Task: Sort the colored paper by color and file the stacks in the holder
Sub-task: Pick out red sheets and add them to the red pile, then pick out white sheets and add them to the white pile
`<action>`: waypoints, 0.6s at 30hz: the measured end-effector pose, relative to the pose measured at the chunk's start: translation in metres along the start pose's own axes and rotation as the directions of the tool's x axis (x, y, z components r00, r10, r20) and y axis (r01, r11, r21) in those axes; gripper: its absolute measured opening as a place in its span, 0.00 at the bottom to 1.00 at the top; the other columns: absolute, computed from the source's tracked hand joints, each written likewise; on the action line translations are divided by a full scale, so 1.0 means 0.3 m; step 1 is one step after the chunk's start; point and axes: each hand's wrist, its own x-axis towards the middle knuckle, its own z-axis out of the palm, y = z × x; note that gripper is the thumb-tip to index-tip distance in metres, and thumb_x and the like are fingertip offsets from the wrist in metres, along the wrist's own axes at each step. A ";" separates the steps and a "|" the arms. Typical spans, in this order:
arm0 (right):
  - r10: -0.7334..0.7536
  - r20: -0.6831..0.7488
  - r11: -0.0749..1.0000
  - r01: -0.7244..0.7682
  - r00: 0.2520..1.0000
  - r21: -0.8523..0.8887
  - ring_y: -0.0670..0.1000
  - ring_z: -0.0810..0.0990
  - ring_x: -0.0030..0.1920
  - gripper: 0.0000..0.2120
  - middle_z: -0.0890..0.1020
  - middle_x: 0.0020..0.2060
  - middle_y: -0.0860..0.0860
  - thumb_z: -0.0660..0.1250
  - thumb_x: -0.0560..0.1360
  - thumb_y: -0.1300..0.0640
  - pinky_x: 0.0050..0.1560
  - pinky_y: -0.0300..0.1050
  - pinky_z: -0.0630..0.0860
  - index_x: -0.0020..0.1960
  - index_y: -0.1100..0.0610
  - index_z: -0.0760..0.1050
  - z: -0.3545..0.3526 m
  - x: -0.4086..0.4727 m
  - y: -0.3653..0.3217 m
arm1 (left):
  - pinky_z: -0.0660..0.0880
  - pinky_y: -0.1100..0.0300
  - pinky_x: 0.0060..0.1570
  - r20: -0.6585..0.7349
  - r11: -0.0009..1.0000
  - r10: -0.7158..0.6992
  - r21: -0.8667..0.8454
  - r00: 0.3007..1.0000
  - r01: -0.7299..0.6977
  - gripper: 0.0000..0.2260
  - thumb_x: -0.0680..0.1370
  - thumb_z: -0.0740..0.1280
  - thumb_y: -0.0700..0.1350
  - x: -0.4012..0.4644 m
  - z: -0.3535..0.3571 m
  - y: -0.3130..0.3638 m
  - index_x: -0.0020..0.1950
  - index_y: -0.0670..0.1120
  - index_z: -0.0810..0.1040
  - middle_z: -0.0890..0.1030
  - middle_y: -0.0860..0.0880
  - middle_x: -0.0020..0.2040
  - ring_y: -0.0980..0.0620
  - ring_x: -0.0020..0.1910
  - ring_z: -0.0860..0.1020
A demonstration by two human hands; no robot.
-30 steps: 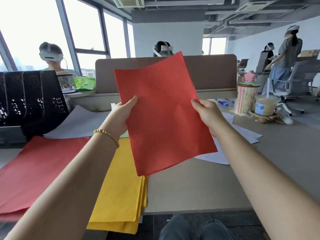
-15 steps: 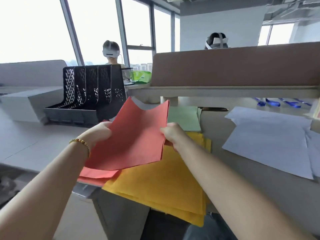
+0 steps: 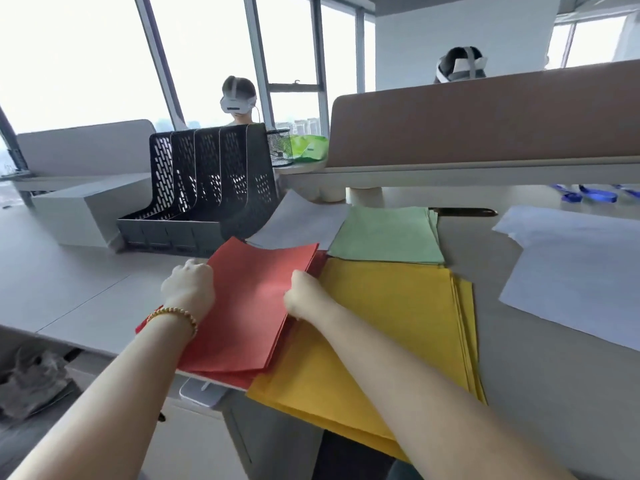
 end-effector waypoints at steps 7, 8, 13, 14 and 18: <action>-0.115 -0.076 0.970 0.096 0.990 -0.224 0.60 0.79 0.52 0.08 0.79 0.53 0.60 0.61 0.78 0.61 0.41 0.45 0.70 0.55 0.64 0.72 0.020 0.030 0.033 | 0.54 0.40 0.72 0.161 0.999 0.034 -0.021 0.986 -0.031 0.15 0.75 0.65 0.40 0.010 0.034 0.071 0.62 0.43 0.70 0.41 0.38 0.76 0.40 0.76 0.45; -0.145 -0.097 0.972 0.123 0.985 -0.202 0.60 0.78 0.50 0.07 0.79 0.52 0.60 0.61 0.79 0.60 0.40 0.45 0.69 0.53 0.64 0.71 0.004 0.029 0.035 | 0.53 0.40 0.72 0.159 0.997 0.059 -0.060 0.986 -0.050 0.16 0.75 0.66 0.41 0.014 0.024 0.106 0.62 0.43 0.69 0.39 0.39 0.76 0.40 0.76 0.43; -0.246 -0.302 0.967 0.213 0.921 -0.141 0.61 0.79 0.48 0.09 0.80 0.48 0.61 0.56 0.80 0.62 0.39 0.45 0.69 0.55 0.65 0.71 -0.143 0.000 0.139 | 0.52 0.43 0.73 0.122 0.948 0.177 -0.288 0.977 -0.136 0.22 0.76 0.62 0.40 0.014 -0.042 0.353 0.70 0.47 0.65 0.41 0.41 0.77 0.41 0.76 0.45; -0.237 -0.339 0.970 0.203 0.911 -0.134 0.61 0.79 0.48 0.09 0.81 0.47 0.61 0.55 0.80 0.63 0.39 0.46 0.71 0.56 0.65 0.72 -0.184 -0.009 0.185 | 0.53 0.43 0.73 0.110 0.929 0.204 -0.335 0.973 -0.157 0.23 0.76 0.62 0.40 0.010 -0.053 0.412 0.71 0.48 0.64 0.42 0.41 0.77 0.41 0.76 0.45; -0.124 -0.492 0.989 0.069 0.861 -0.129 0.59 0.79 0.48 0.12 0.81 0.48 0.59 0.53 0.80 0.64 0.45 0.49 0.76 0.59 0.63 0.72 -0.366 -0.071 0.421 | 0.55 0.46 0.73 0.082 0.832 0.312 -0.503 0.946 -0.231 0.24 0.78 0.62 0.42 -0.027 -0.079 0.663 0.73 0.49 0.62 0.47 0.42 0.77 0.42 0.76 0.47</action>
